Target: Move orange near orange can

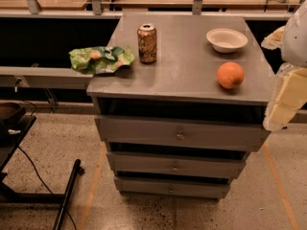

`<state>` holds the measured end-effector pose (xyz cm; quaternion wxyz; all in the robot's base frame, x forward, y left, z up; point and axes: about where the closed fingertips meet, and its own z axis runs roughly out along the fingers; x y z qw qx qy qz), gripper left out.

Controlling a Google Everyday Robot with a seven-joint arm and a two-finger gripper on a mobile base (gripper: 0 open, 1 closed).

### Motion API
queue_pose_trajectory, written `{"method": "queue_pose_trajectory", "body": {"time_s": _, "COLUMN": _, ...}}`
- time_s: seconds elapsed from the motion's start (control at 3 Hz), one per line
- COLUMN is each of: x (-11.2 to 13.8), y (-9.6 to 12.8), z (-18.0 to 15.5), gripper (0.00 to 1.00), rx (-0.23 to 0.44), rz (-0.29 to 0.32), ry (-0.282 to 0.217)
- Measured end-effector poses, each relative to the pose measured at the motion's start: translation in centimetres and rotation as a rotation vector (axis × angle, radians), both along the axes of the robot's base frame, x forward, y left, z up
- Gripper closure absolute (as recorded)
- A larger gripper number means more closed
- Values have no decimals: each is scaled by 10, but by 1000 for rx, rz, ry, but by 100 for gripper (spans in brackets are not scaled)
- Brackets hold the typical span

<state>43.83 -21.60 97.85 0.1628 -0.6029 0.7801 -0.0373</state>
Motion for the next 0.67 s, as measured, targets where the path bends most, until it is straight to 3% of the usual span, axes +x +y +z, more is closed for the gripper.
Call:
{"method": "queue_pose_trajectory", "body": {"time_s": 0.33, "x": 0, "y": 0, "z": 0, "gripper": 0, "rx": 0, "rz": 0, "ry": 0}}
{"method": "queue_pose_trajectory", "body": {"time_s": 0.67, "x": 33, "y": -11, "z": -7, "gripper": 0, "rx": 45, "rz": -6, "ry": -12}}
